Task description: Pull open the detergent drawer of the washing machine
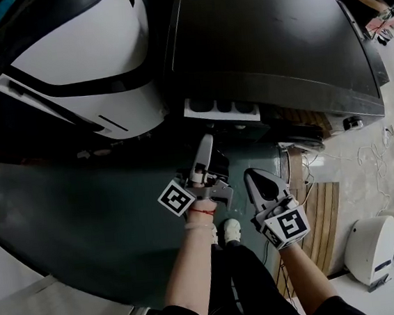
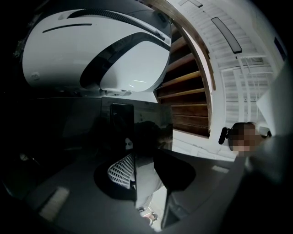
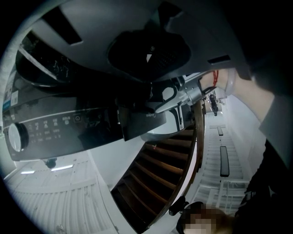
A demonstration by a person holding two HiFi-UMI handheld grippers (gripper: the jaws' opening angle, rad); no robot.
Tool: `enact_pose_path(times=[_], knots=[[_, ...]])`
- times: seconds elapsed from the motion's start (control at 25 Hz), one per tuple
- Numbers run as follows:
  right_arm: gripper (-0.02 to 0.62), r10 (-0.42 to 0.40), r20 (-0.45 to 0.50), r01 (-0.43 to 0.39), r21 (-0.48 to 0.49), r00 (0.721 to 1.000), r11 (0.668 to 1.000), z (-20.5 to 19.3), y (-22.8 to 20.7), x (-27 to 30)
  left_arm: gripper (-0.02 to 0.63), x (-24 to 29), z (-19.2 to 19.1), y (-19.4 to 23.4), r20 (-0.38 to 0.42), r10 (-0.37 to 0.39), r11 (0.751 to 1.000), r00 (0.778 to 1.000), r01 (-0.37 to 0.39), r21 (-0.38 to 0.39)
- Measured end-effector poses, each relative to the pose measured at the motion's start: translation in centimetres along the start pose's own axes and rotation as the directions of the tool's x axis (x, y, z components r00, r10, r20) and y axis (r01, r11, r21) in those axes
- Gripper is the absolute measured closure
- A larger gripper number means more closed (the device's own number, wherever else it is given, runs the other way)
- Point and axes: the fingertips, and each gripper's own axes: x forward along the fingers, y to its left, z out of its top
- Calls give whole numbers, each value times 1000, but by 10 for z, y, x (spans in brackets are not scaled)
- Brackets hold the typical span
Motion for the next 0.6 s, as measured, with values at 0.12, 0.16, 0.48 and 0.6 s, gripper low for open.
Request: enact_pose_path(times=[0.12, 0.16, 0.48, 0.6], knots=[[583, 18, -4, -18, -28, 1000, 999, -3, 2, -2, 471, -4, -1, -2, 2, 4, 1000, 1000, -4, 6], [583, 24, -7, -24, -21, 1000, 999, -3, 4, -2, 471, -5, -1, -3, 2, 5, 1000, 1000, -5, 7], [583, 33, 29, -32, -27, 999, 999, -5, 12, -9, 476, -17, -8, -11, 12, -5, 1000, 1000, 5, 6], [583, 35, 44, -34, -14, 998, 999, -7, 20, -9, 476, -23, -10, -15, -11, -7, 1000, 1000, 7, 13]])
